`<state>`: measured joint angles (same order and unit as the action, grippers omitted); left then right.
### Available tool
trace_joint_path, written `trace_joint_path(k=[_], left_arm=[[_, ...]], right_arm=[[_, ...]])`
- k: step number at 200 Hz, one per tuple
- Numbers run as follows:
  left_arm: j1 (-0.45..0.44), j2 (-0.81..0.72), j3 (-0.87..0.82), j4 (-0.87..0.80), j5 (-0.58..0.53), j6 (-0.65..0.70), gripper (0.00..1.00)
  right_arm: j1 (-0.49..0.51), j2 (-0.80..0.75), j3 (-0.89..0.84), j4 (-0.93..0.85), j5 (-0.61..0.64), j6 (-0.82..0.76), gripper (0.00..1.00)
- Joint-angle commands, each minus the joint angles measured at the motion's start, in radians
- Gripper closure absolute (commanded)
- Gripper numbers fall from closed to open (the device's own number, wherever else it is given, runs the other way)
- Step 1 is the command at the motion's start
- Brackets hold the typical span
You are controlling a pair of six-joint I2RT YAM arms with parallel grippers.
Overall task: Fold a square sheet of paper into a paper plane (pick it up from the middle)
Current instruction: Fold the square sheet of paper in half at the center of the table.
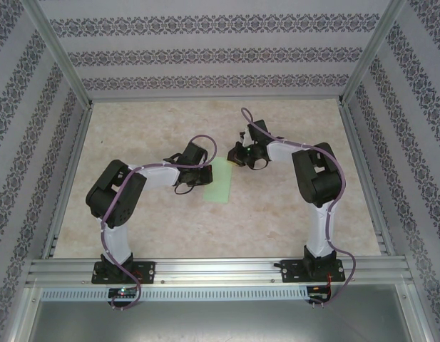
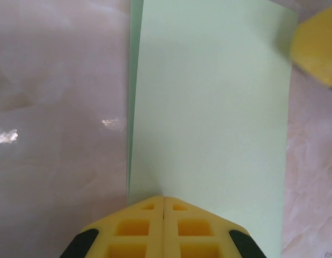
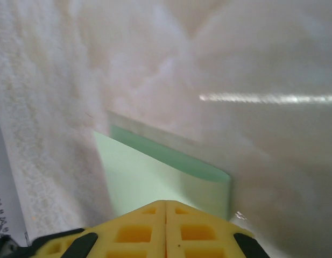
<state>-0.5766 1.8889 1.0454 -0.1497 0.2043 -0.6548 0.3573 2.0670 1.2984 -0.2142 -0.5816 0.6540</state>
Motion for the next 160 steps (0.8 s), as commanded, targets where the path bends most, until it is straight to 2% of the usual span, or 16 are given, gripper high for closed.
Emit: trace_joint_path(k=[1, 94, 160], left_arm=[[0.000, 0.046, -0.030, -0.099, -0.025, 0.022, 1.00], [-0.001, 0.052, -0.018, -0.097, -0.011, 0.024, 1.00], [-0.002, 0.052, -0.014, -0.100, -0.008, 0.026, 1.00]], right_arm=[[-0.010, -0.002, 0.038, -0.027, 0.017, -0.016, 0.93], [-0.020, 0.094, 0.014, 0.011, 0.024, 0.018, 0.93], [-0.028, 0.024, 0.063, -0.035, 0.000, 0.014, 0.93]])
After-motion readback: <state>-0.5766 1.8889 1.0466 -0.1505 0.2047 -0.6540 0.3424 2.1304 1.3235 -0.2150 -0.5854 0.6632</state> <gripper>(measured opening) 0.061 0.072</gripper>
